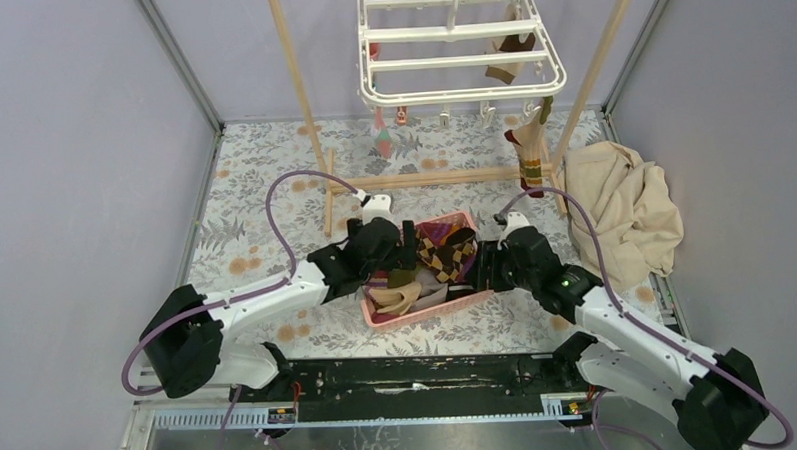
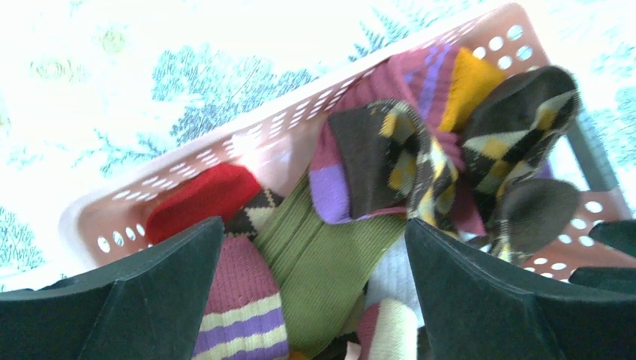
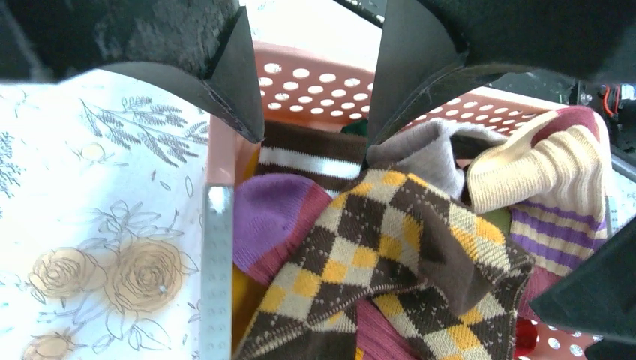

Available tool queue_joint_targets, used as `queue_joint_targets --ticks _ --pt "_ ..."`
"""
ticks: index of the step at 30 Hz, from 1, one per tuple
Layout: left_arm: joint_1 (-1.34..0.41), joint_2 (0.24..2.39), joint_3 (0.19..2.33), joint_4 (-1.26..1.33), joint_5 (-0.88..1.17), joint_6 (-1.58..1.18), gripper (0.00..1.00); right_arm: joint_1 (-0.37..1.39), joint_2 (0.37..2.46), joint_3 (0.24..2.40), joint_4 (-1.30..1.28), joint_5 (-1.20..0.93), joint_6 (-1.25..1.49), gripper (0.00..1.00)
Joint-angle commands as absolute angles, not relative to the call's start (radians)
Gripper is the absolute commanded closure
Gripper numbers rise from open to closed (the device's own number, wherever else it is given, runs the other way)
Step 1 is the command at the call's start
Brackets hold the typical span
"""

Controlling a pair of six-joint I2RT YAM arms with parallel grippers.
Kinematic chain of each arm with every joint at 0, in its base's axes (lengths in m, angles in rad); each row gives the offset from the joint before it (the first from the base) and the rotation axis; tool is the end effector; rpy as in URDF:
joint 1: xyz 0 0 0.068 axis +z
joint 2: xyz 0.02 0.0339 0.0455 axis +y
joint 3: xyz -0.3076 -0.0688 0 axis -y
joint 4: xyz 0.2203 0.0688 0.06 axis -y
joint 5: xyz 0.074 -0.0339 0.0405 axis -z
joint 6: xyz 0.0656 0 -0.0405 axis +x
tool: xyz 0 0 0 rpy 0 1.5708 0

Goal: Remove the socks clipped to the hanger
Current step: Place the sock in the bin.

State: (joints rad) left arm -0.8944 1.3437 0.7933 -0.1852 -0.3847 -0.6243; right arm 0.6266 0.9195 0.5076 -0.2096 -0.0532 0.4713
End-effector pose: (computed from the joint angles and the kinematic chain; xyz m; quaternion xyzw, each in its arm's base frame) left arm 0.1881 -0.1950 0.2587 0.0440 0.8995 -0.1473 0.4090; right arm 0.1380 0.1042 0.2437 -0.0811 0.8855 0.2586 0.3774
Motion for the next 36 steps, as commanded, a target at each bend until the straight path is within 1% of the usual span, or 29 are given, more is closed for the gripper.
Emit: queue_joint_targets --ticks 1,7,10,12,15,20,22,23,30,33,36 --pt "-0.886 1.332 0.854 -0.167 -0.398 -0.577 0.01 0.637 0.812 0.501 -0.294 0.014 0.525 0.4" --pt "-0.881 1.32 0.877 -0.18 -0.406 -0.563 0.01 0.639 0.706 0.498 -0.377 -0.027 0.572 0.42" --pt "-0.881 1.293 0.883 -0.189 -0.403 -0.566 0.01 0.64 0.63 0.543 -0.387 -0.025 0.577 0.4" --pt "-0.881 1.27 0.889 -0.201 -0.401 -0.567 0.01 0.639 0.604 0.616 -0.395 0.007 0.559 0.36" --pt "-0.881 1.229 0.895 -0.219 -0.395 -0.568 0.01 0.64 0.618 0.728 -0.397 0.09 0.533 0.27" --pt "-0.881 1.156 0.89 -0.249 -0.398 -0.568 0.01 0.634 0.742 0.843 -0.359 0.268 0.45 0.13" --pt "-0.881 1.134 0.886 -0.26 -0.396 -0.569 0.01 0.62 0.778 0.854 -0.317 0.311 0.42 0.06" --pt "-0.881 1.121 0.885 -0.266 -0.394 -0.568 0.01 0.607 0.786 0.851 -0.29 0.326 0.406 0.05" --pt "-0.882 1.047 0.865 -0.288 -0.384 -0.575 0.01 0.554 0.768 0.741 -0.067 0.534 0.317 0.02" --pt "-0.881 1.016 0.855 -0.286 -0.377 -0.577 0.01 0.511 0.771 0.685 0.071 0.565 0.276 0.0" --pt "-0.881 0.997 0.849 -0.285 -0.366 -0.581 0.01 0.454 0.814 0.655 0.17 0.543 0.249 0.0"
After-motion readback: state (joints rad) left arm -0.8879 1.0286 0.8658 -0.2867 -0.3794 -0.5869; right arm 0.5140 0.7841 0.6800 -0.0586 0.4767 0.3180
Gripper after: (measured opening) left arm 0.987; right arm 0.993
